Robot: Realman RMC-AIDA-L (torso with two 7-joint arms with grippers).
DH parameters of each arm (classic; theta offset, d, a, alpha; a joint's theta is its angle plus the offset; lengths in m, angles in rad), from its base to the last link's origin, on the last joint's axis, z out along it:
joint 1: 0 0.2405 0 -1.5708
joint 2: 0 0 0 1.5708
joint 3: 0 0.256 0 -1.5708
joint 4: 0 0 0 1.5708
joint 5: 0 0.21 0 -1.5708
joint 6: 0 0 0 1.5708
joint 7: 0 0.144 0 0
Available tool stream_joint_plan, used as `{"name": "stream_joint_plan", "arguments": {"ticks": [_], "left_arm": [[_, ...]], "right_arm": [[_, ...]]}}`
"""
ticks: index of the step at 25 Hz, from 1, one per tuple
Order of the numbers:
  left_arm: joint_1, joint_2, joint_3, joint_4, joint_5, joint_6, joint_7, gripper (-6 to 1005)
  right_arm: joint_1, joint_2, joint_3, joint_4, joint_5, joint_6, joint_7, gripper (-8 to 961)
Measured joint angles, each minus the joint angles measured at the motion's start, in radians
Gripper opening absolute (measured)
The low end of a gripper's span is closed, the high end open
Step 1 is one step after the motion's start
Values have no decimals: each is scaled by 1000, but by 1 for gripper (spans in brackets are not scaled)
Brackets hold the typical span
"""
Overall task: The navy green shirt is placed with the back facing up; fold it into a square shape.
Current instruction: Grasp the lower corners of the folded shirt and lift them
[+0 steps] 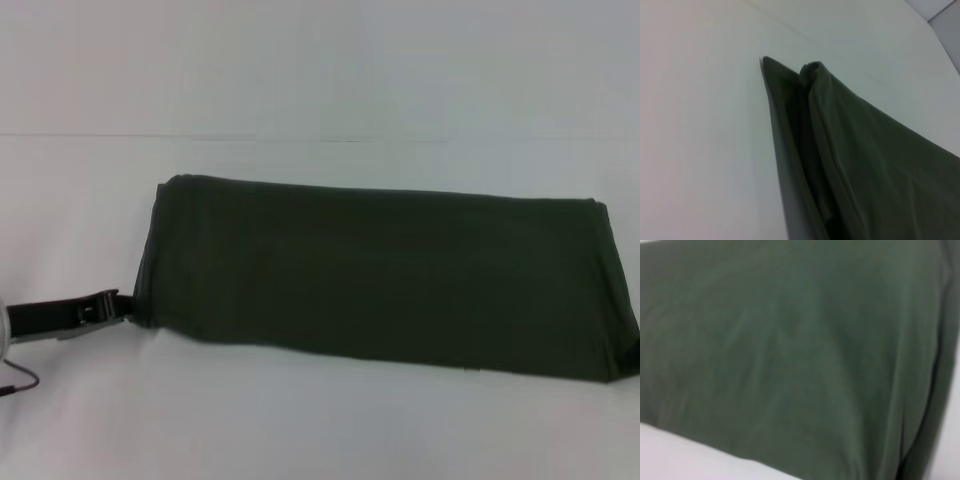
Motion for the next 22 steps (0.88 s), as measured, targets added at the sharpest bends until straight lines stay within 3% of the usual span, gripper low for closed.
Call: {"name": "stream_joint_plan", "arguments": {"ticks": [2, 5, 11, 22], "left_arm": [[0, 3, -21, 1, 22, 27, -2, 73], [14, 12, -109, 27, 92, 182, -6, 76], [86, 16, -152, 89, 102, 412, -51, 82], [130, 15, -181, 130, 251, 559, -69, 93]], "right_arm": [[-8, -1, 0, 0, 0, -42, -27, 9], [-21, 2, -2, -1, 0, -113, -95, 13], [-47, 18, -5, -5, 0, -222, -195, 21], [-68, 10, 15, -6, 1, -298, -228, 36]]}}
